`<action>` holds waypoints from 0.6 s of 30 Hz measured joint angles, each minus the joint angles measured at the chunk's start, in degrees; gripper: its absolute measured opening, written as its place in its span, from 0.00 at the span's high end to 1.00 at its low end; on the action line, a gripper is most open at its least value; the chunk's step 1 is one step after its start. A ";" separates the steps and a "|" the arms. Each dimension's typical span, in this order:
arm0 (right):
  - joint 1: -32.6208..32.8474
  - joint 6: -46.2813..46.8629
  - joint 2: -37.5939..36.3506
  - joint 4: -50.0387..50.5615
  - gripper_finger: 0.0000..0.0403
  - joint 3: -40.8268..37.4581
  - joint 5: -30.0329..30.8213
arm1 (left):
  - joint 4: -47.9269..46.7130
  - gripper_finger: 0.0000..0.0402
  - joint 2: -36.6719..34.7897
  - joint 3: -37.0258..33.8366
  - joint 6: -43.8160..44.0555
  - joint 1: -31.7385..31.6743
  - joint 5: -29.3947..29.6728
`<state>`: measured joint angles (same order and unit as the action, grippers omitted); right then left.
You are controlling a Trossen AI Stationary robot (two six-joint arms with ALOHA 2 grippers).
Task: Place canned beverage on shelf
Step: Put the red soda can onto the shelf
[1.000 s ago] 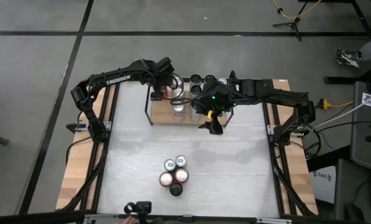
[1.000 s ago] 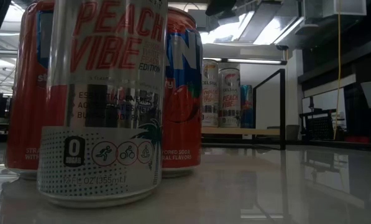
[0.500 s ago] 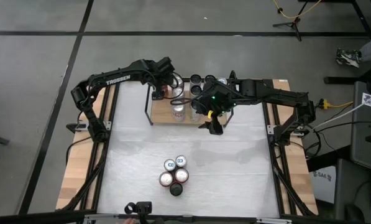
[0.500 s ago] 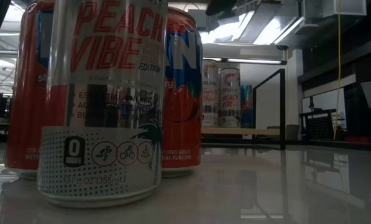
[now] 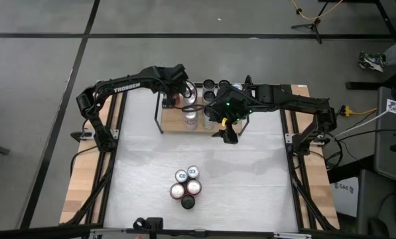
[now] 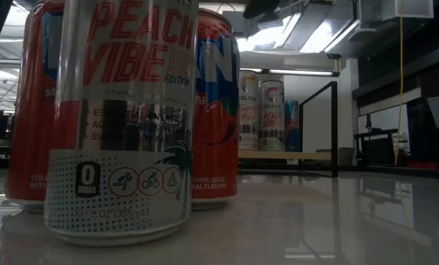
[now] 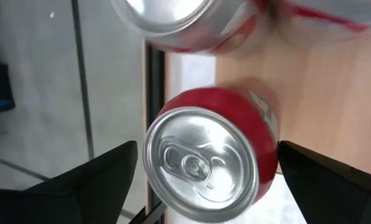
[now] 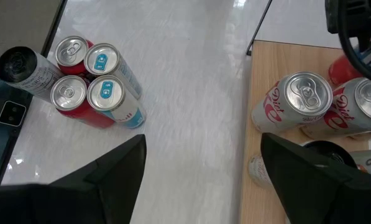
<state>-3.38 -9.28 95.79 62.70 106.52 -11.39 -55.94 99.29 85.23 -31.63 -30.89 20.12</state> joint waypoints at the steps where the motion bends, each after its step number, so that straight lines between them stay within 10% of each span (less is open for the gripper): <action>1: 0.01 -0.01 0.00 0.00 0.22 0.00 0.00 | 0.06 0.06 0.00 0.00 0.01 -0.02 0.17; 18: 0.01 0.00 0.00 0.00 0.22 0.00 0.02 | 2.76 0.06 -0.52 0.00 0.01 -0.02 0.48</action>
<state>-3.38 -9.28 95.79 62.70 106.52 -11.38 -53.18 98.77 85.23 -31.62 -30.92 20.60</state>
